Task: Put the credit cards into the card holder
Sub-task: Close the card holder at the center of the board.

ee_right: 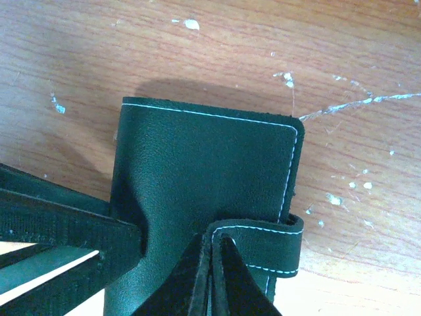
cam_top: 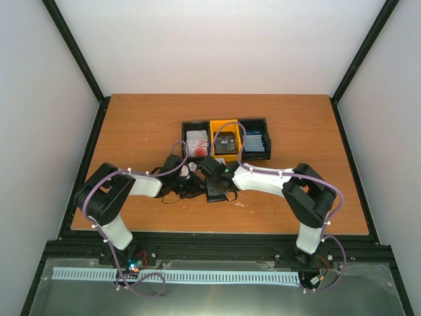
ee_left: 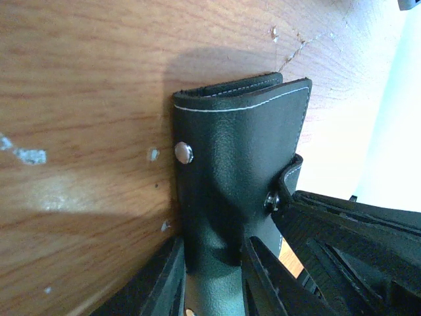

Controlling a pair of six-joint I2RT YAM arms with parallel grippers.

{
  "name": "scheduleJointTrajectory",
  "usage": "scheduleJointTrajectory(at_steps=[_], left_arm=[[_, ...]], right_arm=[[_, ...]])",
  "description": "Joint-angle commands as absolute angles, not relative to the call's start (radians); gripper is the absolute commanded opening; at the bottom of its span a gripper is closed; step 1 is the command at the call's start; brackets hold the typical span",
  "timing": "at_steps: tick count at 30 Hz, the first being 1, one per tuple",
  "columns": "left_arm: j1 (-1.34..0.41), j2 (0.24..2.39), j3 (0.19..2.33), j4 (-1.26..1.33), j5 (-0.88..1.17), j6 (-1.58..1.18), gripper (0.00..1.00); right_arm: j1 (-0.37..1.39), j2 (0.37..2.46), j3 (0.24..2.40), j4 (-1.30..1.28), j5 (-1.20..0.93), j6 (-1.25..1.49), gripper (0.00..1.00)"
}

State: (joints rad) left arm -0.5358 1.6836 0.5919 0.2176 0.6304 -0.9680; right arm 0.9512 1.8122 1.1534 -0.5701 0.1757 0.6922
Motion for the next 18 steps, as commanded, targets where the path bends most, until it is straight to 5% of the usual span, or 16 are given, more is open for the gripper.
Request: scheduleJointTrajectory(at_steps=[1, 18], left_arm=[[-0.530, 1.704, 0.569, 0.148, 0.604, -0.968, 0.26], [-0.530, 1.704, 0.570, 0.143, 0.601, -0.969, 0.26]], right_arm=[[0.946, 1.809, 1.117, -0.565, 0.069, 0.680, 0.03], [0.925, 1.779, 1.142, -0.576, 0.171, 0.650, 0.04]])
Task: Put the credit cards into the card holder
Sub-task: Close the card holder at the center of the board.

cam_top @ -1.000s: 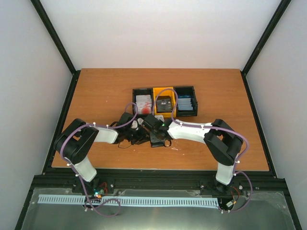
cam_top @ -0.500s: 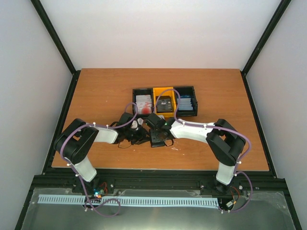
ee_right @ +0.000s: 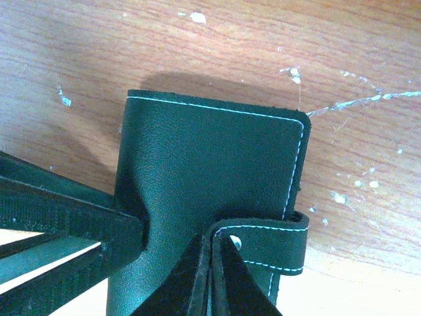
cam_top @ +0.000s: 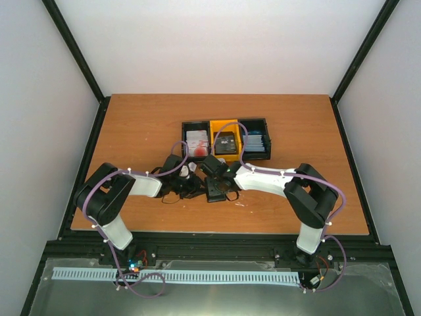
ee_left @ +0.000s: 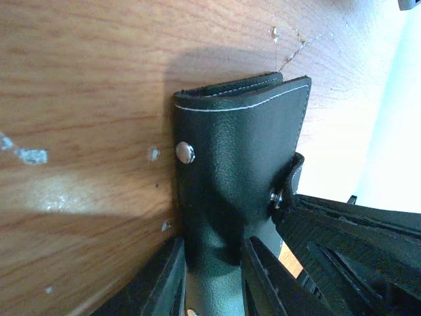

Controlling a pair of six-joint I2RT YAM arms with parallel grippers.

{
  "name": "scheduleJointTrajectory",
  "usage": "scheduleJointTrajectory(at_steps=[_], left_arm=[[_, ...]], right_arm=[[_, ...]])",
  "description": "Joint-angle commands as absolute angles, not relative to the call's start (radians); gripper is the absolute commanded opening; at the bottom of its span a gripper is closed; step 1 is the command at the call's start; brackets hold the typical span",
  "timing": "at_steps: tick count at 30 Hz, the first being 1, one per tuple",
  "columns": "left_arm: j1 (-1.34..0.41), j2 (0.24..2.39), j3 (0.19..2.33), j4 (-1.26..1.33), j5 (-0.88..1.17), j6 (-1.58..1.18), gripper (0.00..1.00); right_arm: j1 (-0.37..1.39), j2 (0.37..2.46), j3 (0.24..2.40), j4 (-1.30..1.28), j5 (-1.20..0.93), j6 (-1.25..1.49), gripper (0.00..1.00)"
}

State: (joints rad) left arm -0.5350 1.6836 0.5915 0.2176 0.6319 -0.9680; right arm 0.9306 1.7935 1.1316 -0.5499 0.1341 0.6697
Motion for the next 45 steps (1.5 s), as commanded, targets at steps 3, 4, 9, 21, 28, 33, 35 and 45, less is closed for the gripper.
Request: scheduleJointTrajectory(at_steps=[3, 4, 9, 21, 28, 33, 35, 45], left_arm=[[-0.531, 1.701, 0.572, 0.141, 0.600, -0.967, 0.26], [-0.530, 1.702, 0.573, 0.141, 0.600, -0.966, 0.26], [-0.531, 1.702, 0.574, 0.141, 0.600, -0.967, 0.26], [-0.530, 1.704, 0.572, 0.143, 0.600, -0.968, 0.26], [-0.530, 1.704, 0.569, 0.143, 0.600, -0.968, 0.26], [-0.531, 1.703, 0.568, 0.144, 0.600, -0.969, 0.26], [-0.531, 1.702, 0.567, 0.144, 0.600, -0.969, 0.26], [-0.530, 1.703, 0.572, 0.145, 0.600, -0.968, 0.26]], right_arm=[[0.925, 1.777, 1.152, -0.569, 0.166, 0.634, 0.08], [0.925, 1.776, 1.154, -0.568, 0.163, 0.632, 0.09], [0.925, 1.773, 1.154, -0.577, 0.169, 0.627, 0.16], [0.925, 1.814, 1.175, -0.575, 0.174, 0.584, 0.08], [0.925, 1.825, 1.169, -0.572, 0.151, 0.599, 0.03], [0.925, 1.786, 1.172, -0.573, 0.159, 0.606, 0.03], [0.925, 1.767, 1.172, -0.580, 0.166, 0.608, 0.03], [0.930, 1.754, 1.170, -0.594, 0.158, 0.602, 0.03]])
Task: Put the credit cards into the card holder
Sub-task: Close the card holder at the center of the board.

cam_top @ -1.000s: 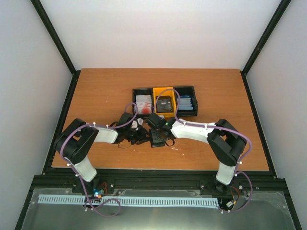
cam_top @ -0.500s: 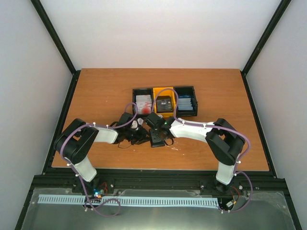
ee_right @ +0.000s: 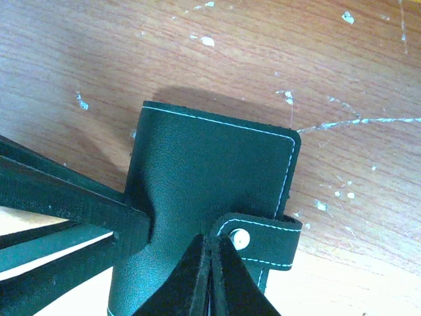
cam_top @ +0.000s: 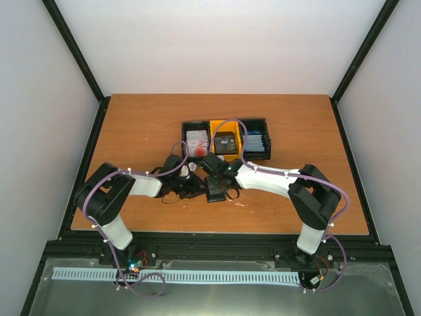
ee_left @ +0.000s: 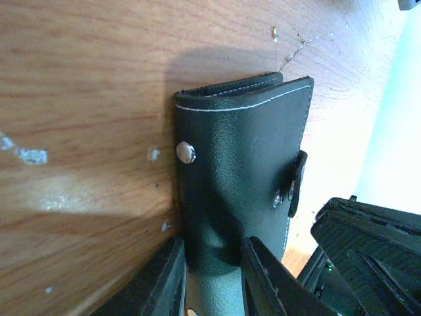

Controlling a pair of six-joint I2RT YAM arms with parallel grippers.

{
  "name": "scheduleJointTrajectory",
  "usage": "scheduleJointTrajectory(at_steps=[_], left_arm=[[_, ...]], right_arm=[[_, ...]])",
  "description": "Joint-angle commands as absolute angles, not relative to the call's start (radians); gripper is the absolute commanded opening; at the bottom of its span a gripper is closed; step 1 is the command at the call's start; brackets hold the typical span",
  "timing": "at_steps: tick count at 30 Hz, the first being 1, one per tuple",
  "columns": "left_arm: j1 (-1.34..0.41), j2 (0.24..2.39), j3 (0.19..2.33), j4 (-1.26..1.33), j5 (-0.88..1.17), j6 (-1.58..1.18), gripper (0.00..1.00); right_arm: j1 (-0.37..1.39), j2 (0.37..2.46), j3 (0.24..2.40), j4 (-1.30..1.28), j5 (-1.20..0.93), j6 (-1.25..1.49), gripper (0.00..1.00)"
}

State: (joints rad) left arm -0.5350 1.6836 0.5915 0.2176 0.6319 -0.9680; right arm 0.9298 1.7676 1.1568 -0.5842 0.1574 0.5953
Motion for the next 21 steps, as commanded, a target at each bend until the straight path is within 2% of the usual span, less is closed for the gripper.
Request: scheduleJointTrajectory(at_steps=[1, 5, 7, 10, 17, 21], left_arm=[[-0.531, 1.703, 0.571, 0.145, 0.600, -0.968, 0.26], [-0.530, 1.702, 0.570, 0.144, 0.600, -0.969, 0.26], [-0.531, 1.701, 0.569, 0.144, 0.600, -0.969, 0.26], [-0.531, 1.701, 0.569, 0.146, 0.600, -0.970, 0.26], [-0.531, 1.705, 0.575, 0.146, 0.601, -0.967, 0.26], [-0.531, 1.705, 0.578, 0.141, 0.601, -0.964, 0.26]], right_arm=[[0.930, 1.756, 1.170, -0.587, 0.145, 0.599, 0.03], [0.930, 1.761, 1.176, -0.610, 0.197, 0.626, 0.05], [0.925, 1.758, 1.174, -0.628, 0.254, 0.652, 0.22], [0.920, 1.765, 1.170, -0.615, 0.250, 0.659, 0.34], [0.910, 1.805, 1.182, -0.566, 0.192, 0.687, 0.40], [0.916, 1.834, 1.205, -0.591, 0.208, 0.666, 0.41]])
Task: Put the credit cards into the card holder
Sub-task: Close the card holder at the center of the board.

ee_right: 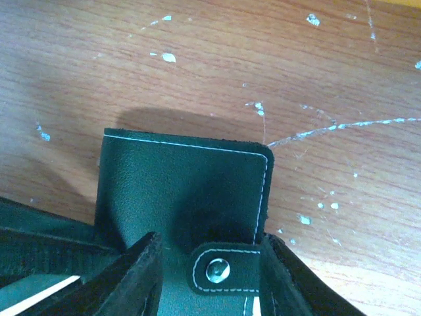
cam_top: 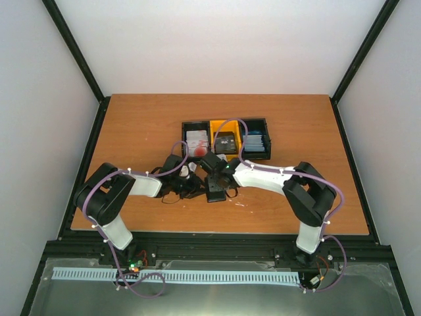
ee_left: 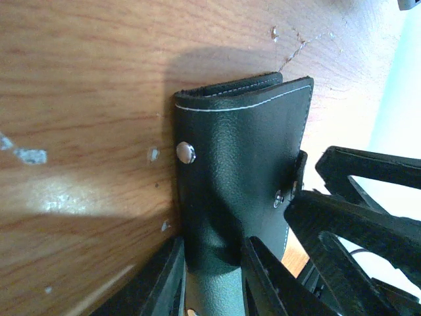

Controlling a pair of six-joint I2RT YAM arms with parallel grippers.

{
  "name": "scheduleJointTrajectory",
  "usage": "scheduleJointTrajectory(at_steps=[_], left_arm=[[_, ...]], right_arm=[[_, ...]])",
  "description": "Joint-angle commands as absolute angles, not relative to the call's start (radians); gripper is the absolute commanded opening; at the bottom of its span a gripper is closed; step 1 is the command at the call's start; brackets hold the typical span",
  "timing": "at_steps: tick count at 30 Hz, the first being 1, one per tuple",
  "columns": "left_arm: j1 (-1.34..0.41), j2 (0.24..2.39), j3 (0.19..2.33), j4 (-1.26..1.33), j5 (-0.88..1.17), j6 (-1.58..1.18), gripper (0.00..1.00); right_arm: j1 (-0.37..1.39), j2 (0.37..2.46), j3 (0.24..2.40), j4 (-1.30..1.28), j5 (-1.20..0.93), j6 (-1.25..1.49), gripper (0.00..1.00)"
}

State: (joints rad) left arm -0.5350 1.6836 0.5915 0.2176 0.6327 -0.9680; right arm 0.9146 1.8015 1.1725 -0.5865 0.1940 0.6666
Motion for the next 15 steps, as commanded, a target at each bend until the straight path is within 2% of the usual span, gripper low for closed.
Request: scheduleJointTrajectory(at_steps=[1, 6, 12, 15], left_arm=[[-0.530, 1.704, 0.578, 0.141, 0.601, -0.964, 0.26], [-0.531, 1.708, 0.578, 0.141, 0.600, -0.967, 0.26], [-0.530, 1.704, 0.575, 0.141, 0.599, -0.968, 0.26], [-0.530, 1.707, 0.576, 0.143, 0.599, -0.969, 0.26]], right_arm=[[0.922, 1.841, 1.213, -0.602, 0.219, 0.658, 0.41], [0.960, 1.898, 1.284, -0.699, 0.316, 0.655, 0.39], [0.971, 1.903, 1.291, -0.746, 0.374, 0.687, 0.22], [0.978, 1.900, 1.294, -0.762, 0.395, 0.692, 0.19]])
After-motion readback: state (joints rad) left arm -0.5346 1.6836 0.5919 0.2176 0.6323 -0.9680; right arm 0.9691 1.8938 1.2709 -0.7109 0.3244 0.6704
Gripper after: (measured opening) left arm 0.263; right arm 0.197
